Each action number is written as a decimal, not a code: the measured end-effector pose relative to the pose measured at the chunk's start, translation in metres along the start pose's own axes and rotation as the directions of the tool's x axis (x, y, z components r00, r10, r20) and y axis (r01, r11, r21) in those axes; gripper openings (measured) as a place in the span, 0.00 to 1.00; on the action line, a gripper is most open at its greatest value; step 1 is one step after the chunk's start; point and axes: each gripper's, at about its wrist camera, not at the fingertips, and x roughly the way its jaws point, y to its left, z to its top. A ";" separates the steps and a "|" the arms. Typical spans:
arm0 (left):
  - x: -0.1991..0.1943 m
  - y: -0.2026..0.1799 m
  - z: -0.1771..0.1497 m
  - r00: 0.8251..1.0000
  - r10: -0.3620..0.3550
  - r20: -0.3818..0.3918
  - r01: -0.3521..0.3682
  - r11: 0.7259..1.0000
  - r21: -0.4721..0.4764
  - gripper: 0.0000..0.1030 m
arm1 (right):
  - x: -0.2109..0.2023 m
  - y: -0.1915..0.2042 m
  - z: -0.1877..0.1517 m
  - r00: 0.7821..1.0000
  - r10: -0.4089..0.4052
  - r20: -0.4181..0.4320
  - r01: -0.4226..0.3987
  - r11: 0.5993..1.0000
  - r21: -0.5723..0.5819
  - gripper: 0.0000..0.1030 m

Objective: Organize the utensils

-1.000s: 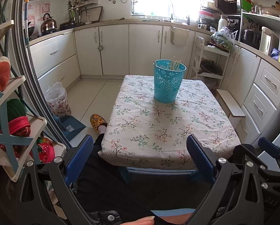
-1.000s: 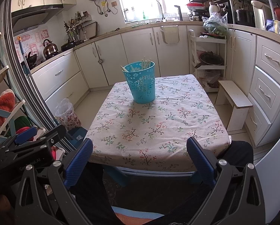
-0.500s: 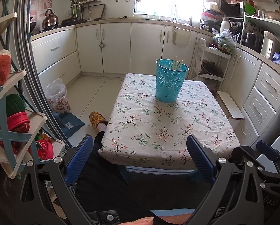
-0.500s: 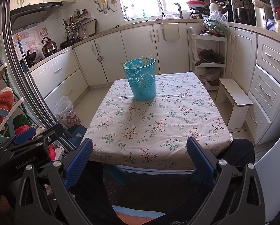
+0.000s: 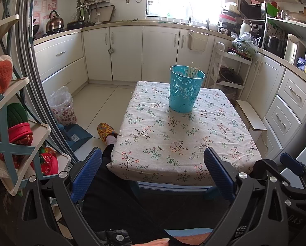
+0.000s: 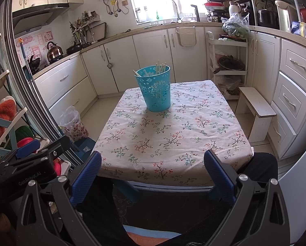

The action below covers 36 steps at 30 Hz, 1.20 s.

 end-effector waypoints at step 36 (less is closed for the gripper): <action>0.000 -0.001 -0.002 1.000 0.024 0.011 -0.024 1.000 -0.001 0.93 | -0.001 0.002 -0.002 1.000 0.012 0.012 -0.012 1.000 0.011 0.93</action>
